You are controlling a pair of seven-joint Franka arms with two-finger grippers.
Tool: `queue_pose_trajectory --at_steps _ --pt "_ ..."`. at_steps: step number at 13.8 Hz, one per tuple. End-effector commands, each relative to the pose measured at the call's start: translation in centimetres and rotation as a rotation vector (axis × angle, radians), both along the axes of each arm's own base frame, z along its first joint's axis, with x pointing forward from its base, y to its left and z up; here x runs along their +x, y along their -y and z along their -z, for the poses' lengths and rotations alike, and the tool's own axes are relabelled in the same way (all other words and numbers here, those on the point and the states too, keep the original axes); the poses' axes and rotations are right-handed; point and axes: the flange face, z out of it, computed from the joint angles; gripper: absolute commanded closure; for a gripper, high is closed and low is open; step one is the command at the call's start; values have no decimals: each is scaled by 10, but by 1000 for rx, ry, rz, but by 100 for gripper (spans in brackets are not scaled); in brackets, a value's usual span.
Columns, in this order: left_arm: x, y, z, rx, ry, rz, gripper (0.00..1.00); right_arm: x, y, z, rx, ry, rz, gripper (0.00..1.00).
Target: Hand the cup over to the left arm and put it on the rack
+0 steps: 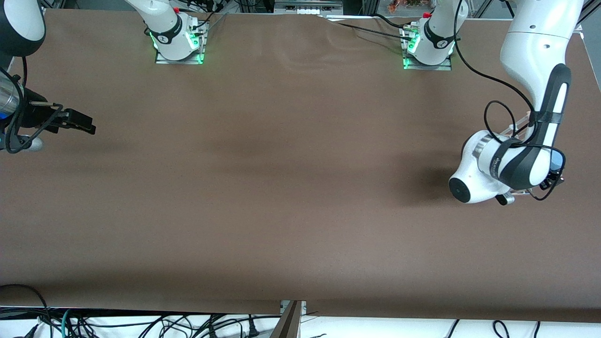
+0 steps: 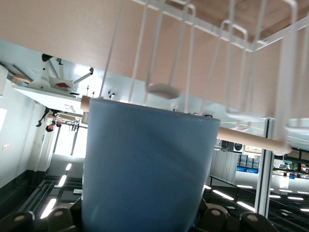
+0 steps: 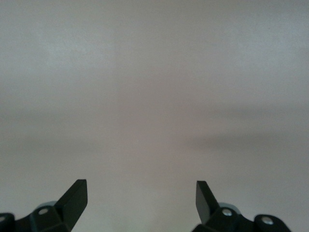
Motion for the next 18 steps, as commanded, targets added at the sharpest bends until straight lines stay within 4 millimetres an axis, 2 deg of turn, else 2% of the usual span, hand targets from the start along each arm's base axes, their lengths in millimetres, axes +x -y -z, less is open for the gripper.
queue_pose_trajectory --at_steps 1,3,6,8,9,10,11,12,15,17,18 --pt "0 -7 -1 13 18 31 78 1 0 -5 -7 6 -12 1" --pt "1 -10 9 1 15 39 78 1 -1 -5 -5 8 -11 1" --pt "0 -8 12 1 11 42 78 1 -1 -2 -6 5 -10 1" --pt "-1 -6 14 -2 7 36 73 4 -1 2 -9 1 -12 1" --pt "-2 -4 14 -2 3 37 68 3 -2 3 -10 -2 -14 1" --pt "-2 -3 15 -6 1 32 51 3 -6 3 -9 -3 -21 1" --pt "-3 -2 14 2 -2 27 18 4 -10 3 -9 -2 -26 1" --pt "-5 2 14 10 -9 25 0 4 -10 3 -10 -2 -26 1" --pt "-5 17 10 24 -14 29 0 4 -10 3 -9 -2 -29 1" --pt "-4 34 -4 3 5 6 0 4 -10 3 -9 -2 -29 1" --pt "-1 42 -19 -25 30 -24 0 4 -10 3 -9 -3 -29 1"
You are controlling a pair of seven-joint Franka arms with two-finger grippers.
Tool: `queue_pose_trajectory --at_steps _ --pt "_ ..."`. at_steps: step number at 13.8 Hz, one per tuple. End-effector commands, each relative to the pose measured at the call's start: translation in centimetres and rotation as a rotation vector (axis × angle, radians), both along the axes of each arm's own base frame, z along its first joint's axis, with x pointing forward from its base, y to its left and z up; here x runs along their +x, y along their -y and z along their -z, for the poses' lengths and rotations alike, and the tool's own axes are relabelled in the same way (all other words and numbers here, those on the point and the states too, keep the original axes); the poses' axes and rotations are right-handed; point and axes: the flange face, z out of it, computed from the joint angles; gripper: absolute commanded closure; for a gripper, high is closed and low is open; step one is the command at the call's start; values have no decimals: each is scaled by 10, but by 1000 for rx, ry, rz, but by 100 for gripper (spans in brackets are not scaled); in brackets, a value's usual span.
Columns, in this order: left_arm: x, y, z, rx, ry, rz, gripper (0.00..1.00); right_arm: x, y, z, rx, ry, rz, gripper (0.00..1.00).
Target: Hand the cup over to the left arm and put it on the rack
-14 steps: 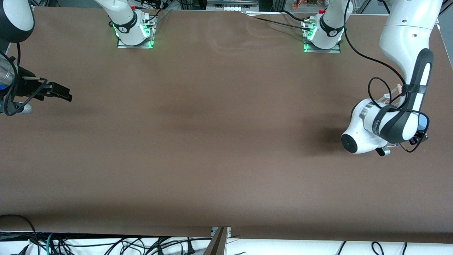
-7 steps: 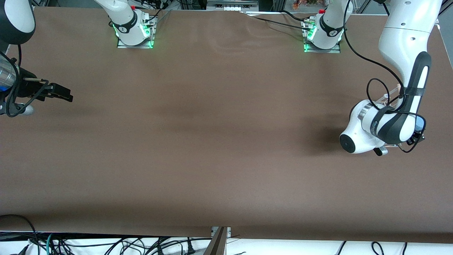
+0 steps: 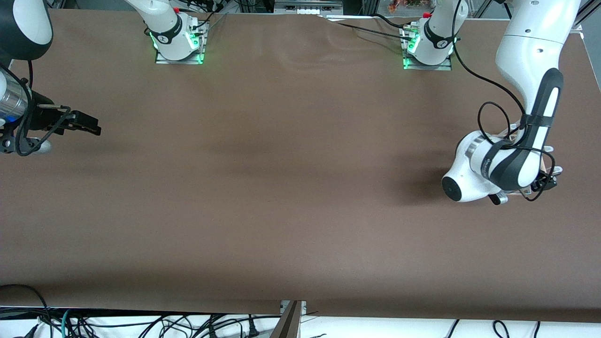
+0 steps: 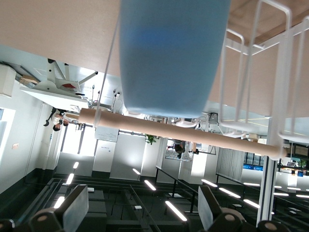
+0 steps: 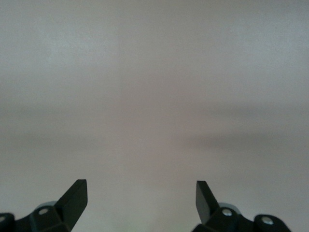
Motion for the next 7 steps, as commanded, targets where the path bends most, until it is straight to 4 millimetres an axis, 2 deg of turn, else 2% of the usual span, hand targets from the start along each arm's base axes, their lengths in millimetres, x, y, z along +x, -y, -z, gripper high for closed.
queue_pose_trajectory --at_steps 1,3,6,7 --pt "9 19 -45 -58 73 -79 0 1 -2 -3 -8 7 -15 1" --pt "24 26 -87 -150 157 -159 0 1 -3 -3 -9 10 -10 1" --pt "41 36 -182 -352 353 -265 0 3 -8 0 -14 4 -17 1" --pt "42 41 -207 -414 389 -308 0 3 -7 0 -17 4 -18 1"
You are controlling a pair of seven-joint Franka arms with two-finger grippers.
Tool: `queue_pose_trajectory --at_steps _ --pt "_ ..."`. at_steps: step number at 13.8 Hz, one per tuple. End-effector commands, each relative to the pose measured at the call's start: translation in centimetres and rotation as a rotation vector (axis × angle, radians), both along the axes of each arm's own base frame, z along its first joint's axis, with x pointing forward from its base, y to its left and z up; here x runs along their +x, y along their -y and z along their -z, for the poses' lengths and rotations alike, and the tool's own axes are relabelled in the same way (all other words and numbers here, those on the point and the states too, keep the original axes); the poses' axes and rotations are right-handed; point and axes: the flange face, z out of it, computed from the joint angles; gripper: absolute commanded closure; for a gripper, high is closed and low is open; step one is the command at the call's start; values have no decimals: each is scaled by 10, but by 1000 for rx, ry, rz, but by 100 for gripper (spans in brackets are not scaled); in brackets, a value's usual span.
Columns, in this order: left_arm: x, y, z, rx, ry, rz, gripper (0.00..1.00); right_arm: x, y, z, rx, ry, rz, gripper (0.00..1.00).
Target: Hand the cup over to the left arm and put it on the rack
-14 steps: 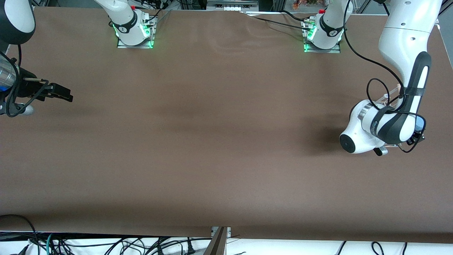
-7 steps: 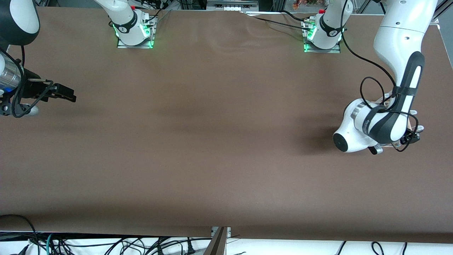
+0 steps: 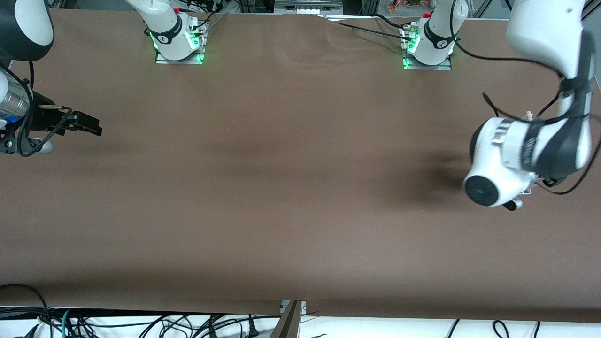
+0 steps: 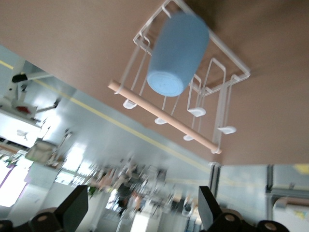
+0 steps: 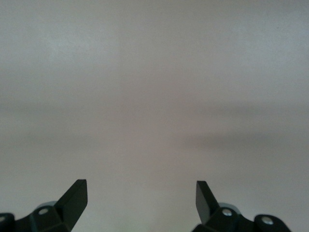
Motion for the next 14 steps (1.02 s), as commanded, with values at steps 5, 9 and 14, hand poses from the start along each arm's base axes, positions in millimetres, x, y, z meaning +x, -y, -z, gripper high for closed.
queue_pose_trajectory --at_steps 5,9,14 --pt "-15 48 -135 -286 276 -223 0 2 -9 -3 -20 7 -22 1" --pt "-5 63 -145 -544 456 -412 0 1 -17 6 -24 -16 -39 1" --pt "-77 75 -132 -660 629 -462 0 -1 -19 8 -29 -28 -42 1"
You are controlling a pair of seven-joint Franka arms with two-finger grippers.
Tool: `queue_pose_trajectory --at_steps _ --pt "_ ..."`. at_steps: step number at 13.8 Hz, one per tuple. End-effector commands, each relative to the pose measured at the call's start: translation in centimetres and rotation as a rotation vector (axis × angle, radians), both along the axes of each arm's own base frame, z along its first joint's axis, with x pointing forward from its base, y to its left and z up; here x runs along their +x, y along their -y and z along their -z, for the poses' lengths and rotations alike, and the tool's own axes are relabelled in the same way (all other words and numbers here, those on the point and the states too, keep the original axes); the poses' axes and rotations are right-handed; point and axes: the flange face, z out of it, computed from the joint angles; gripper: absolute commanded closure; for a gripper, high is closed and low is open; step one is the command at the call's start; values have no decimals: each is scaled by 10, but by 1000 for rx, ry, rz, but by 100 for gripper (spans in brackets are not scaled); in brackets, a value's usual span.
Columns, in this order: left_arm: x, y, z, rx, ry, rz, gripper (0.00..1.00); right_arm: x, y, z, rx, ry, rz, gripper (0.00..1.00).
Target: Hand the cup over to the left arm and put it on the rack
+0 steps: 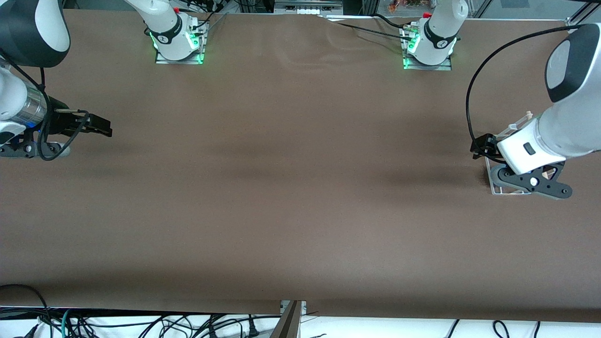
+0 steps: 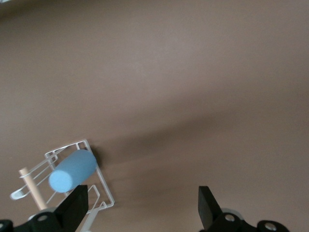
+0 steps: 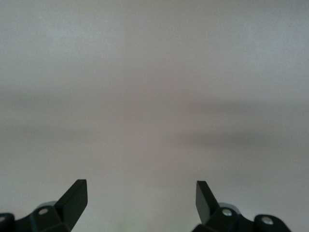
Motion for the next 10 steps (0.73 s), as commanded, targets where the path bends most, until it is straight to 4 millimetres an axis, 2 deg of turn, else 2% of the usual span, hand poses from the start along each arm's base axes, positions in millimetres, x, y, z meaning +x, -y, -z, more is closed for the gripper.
queue_pose_trajectory --at_steps 1,3,10 --pt "-62 -3 1 -36 47 -147 0 -4 0 -4 -15 -2 -6 1" --pt "-61 -27 -5 -37 77 -203 0 -4 0 -3 -15 -4 -4 1" --pt "-70 -27 -6 -28 87 -188 0 -2 1 -5 -10 8 0 1"
